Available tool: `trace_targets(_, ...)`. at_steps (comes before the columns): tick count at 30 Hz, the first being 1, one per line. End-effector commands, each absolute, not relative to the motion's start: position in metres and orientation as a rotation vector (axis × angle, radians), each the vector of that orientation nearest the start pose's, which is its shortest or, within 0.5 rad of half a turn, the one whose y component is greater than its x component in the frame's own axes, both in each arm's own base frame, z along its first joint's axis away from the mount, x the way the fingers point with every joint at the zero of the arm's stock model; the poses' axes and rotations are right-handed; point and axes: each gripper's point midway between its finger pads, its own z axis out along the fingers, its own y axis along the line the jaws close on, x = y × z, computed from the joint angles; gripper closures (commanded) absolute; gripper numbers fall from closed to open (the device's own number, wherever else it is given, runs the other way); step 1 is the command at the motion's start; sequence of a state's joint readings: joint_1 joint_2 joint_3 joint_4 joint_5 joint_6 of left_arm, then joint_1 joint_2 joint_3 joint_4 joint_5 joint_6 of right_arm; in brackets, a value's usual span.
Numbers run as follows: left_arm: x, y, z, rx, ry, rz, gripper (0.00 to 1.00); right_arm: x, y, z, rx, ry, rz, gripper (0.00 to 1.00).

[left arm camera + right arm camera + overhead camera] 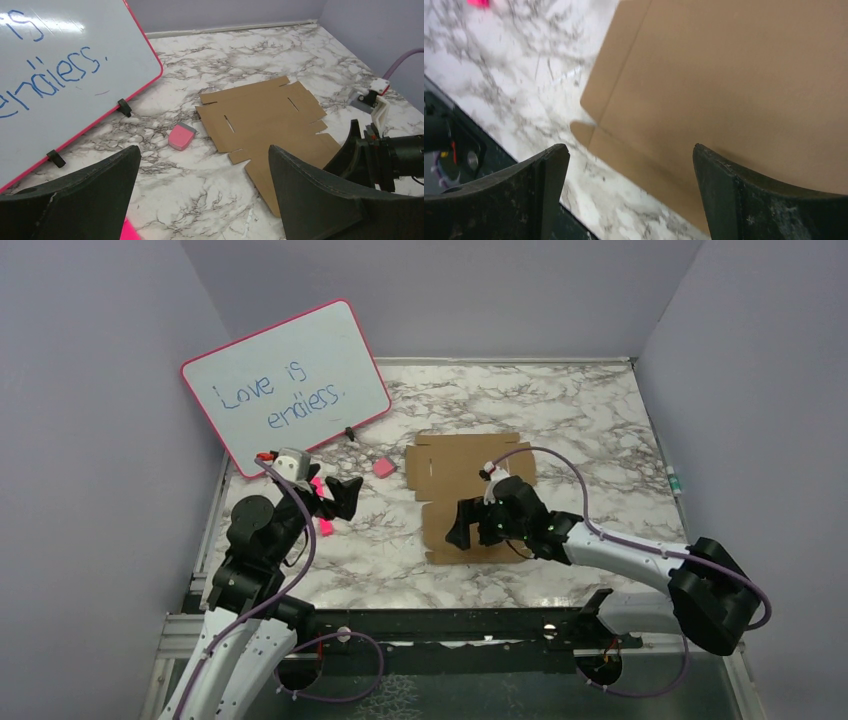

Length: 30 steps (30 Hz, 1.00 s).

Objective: Fold the paper box

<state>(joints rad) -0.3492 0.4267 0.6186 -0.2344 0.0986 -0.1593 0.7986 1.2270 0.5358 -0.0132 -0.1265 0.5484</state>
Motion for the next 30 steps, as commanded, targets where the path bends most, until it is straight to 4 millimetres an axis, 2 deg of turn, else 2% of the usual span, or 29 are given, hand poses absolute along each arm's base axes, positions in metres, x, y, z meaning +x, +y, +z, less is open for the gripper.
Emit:
trace_targets(1, 0.233, -0.114, 0.271, 0.251, 1.642, -0.483, 0.01, 0.255, 0.273, 0.099, -0.338, 2.208, 0.648, 0.00)
trace_targets(4, 0.236, -0.115, 0.265, 0.248, 1.668, -0.479, 0.01, 0.293, 0.285, 0.091, -0.360, 2.181, 0.506, 0.00)
trace_targets(7, 0.239, -0.114, 0.261, 0.240, 1.690, -0.470, 0.01, 0.323, 0.299, 0.085, -0.382, 2.152, 0.424, 0.00)
trace_targets(10, 0.240, -0.114, 0.259, 0.238, 1.698, -0.468, 0.01, 0.340, 0.311, 0.075, -0.395, 2.165, 0.387, 0.00)
trace_targets(11, 0.241, -0.114, 0.258, 0.235, 1.701, -0.465, 0.01, 0.339, 0.313, 0.069, -0.398, 2.183, 0.388, 0.00)
trace_targets(16, 0.246, -0.112, 0.251, 0.219, 1.732, -0.447, 0.01, 0.317, 0.308, 0.044, -0.394, 2.276, 0.431, 0.00)
trace_targets(20, 0.251, -0.117, 0.242, 0.205, 1.782, -0.471, 0.01, 0.282, 0.297, 0.029, -0.393, 2.361, 0.504, 0.00)
trace_targets(25, 0.257, -0.133, 0.230, 0.207, 1.868, -0.550, 0.01, 0.236, 0.282, 0.026, -0.386, 2.422, 0.522, 0.00)
trace_targets(30, 0.264, -0.146, 0.220, 0.184, 1.959, -0.619, 0.01, 0.208, 0.277, 0.041, -0.383, 2.439, 0.587, 0.00)
